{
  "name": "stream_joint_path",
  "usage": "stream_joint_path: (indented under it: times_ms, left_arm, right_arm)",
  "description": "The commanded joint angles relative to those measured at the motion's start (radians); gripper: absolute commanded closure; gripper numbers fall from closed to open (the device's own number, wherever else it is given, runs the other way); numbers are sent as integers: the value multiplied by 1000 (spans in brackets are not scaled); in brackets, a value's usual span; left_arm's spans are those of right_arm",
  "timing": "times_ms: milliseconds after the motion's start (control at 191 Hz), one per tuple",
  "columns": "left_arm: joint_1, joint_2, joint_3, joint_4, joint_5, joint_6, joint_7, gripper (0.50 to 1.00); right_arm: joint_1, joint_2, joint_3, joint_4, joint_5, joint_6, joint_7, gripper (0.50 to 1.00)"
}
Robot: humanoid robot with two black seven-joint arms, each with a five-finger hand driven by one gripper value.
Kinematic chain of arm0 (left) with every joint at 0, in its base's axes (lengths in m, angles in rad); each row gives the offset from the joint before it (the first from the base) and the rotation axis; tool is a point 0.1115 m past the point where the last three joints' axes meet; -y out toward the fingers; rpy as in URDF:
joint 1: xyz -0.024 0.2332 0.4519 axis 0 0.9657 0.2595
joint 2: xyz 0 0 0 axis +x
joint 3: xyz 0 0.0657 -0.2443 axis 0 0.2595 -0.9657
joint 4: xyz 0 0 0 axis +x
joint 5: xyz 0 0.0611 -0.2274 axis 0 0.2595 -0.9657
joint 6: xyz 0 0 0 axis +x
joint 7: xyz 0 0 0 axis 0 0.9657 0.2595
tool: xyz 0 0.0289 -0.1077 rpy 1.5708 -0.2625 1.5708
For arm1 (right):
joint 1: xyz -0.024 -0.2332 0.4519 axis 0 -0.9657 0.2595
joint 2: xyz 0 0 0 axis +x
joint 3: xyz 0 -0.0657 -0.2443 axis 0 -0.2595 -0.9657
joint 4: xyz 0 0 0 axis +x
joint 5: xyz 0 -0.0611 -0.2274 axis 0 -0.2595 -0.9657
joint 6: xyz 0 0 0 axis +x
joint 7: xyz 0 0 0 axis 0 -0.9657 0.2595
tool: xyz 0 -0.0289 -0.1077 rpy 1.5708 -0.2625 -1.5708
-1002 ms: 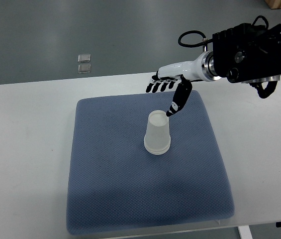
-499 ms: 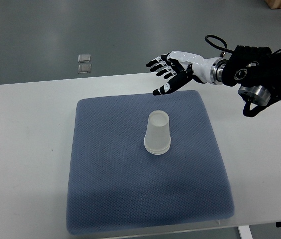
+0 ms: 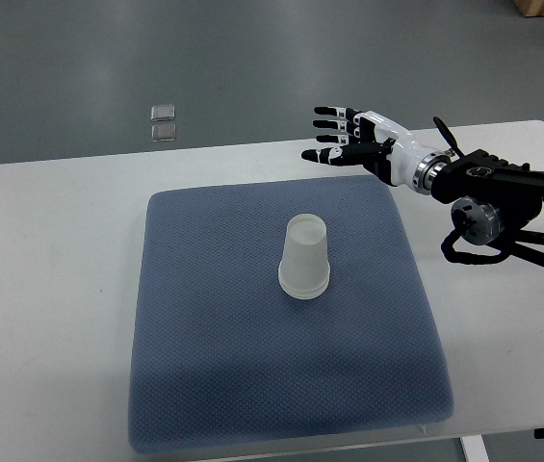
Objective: Stack paper cups
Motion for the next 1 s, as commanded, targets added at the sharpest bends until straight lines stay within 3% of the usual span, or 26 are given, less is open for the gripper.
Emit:
stream_joint_path:
  times_ms: [0, 142, 362, 504, 803, 997]
  left_arm:
    - [0, 0, -1, 0, 0, -1, 0, 500]
    - [0, 0, 0, 0, 0, 0, -1, 500]
    - [0, 0, 0, 0, 0, 0, 0, 500]
    - [0, 0, 0, 0, 0, 0, 0, 500]
    - [0, 0, 0, 0, 0, -1, 0, 500]
    - [0, 0, 0, 0, 0, -1, 0, 500]
  right_arm:
    - [-55, 41, 83, -61, 0, 1, 31, 597]
    - [-128, 96, 184, -195, 0, 41, 56, 597]
    - [-262, 133, 373, -325, 0, 221, 65, 597]
    - [-323, 133, 448, -366, 0, 416, 84, 593]
    - [-351, 170, 502, -523, 0, 632, 176, 581]
    - [-343, 256, 508, -659, -5, 675, 177, 581]
